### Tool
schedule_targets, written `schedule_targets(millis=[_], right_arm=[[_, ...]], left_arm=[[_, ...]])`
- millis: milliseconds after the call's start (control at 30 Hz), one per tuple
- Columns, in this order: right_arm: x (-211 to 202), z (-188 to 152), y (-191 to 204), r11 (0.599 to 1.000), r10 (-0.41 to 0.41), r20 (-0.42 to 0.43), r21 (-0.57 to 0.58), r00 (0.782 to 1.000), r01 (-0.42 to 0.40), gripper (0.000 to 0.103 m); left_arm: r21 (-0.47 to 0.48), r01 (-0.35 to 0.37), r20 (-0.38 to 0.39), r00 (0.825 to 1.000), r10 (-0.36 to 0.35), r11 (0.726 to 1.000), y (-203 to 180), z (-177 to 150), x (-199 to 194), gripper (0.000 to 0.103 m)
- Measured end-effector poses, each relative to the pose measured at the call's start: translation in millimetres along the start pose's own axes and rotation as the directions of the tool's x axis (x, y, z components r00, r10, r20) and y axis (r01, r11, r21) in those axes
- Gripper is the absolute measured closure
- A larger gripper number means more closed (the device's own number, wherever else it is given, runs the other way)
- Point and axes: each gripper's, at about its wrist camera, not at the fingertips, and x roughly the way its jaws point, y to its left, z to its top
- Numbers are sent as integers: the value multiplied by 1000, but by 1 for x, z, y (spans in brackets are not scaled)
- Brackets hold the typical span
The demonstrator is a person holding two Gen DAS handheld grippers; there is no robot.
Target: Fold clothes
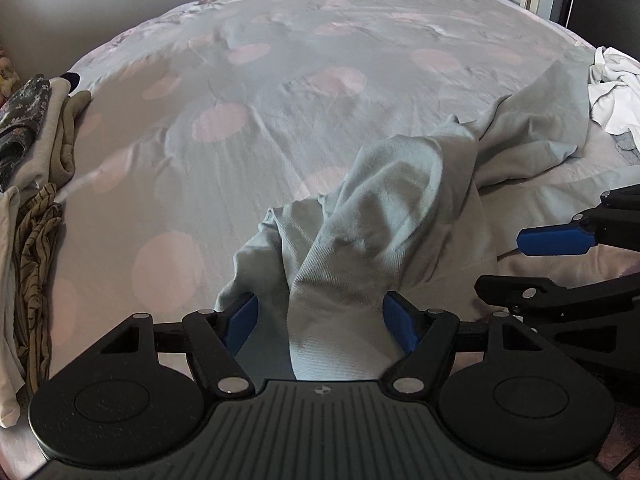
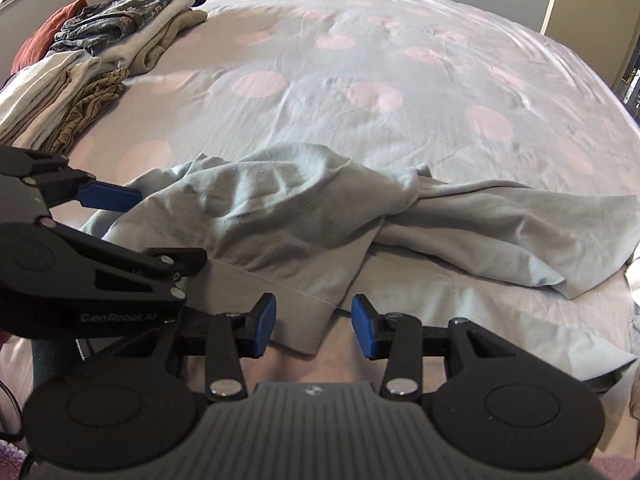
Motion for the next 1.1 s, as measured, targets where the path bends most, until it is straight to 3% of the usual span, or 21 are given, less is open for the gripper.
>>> schedule_targets(millis=[267,433,500,533,567,667,733,933,1100], right_arm=[[12,7,-8,998,0,-25,57,1000,1,58],[23,16,-5,998,26,-18,58,999,-25,58],[23,19,-4,997,49,-1,60,999,-49,63],[21,20,-3,996,62,10,64,998,-62,74],[20,21,-3,995,74,21,68,997,-76,79],[16,24,-3,990,112,54,79,992,-116,95],[13,26,-2,986,137,77,86,988,-143,98],[5,31,-1,969,209,145,102,967,-225,99],[-8,32,13,954,273,183,74,944,-290,99]], left_arm=[[-88,-5,1,1000,5,996,27,7,14,48],[-116,-68,35,997,73,991,41,11,12,51],[-123,-157,35,986,162,980,50,14,13,65],[-122,-195,32,979,200,973,55,15,13,69],[-125,-201,29,978,206,972,62,15,13,69],[-168,-125,45,990,134,978,81,13,2,68],[-144,-104,65,991,115,984,80,11,-6,63],[-49,-19,102,994,24,999,57,6,-15,59],[22,5,106,994,-7,1000,40,-3,-20,57]])
